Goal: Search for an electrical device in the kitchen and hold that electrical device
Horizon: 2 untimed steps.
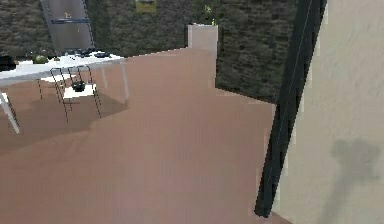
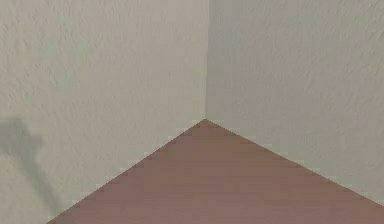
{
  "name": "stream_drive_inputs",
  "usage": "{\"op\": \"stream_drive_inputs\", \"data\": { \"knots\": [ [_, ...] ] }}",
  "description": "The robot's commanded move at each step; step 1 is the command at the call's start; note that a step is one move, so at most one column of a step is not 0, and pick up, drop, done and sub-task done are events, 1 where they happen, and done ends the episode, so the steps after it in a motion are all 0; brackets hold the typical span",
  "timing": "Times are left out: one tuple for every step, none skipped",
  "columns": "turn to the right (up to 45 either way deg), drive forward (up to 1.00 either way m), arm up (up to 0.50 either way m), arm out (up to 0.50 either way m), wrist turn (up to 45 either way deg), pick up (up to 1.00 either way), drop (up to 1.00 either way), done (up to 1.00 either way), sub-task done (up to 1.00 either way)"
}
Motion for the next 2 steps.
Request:
{"op": "stream_drive_inputs", "data": {
  "knots": [
    [-3.0, 0.0, 0.0, 0.0, 0.0, 0.0, 0.0, 0.0, 0.0],
    [0.0, 1.0, 0.0, 0.0, 0.0, 0.0, 0.0, 0.0, 0.0]
  ]
}}
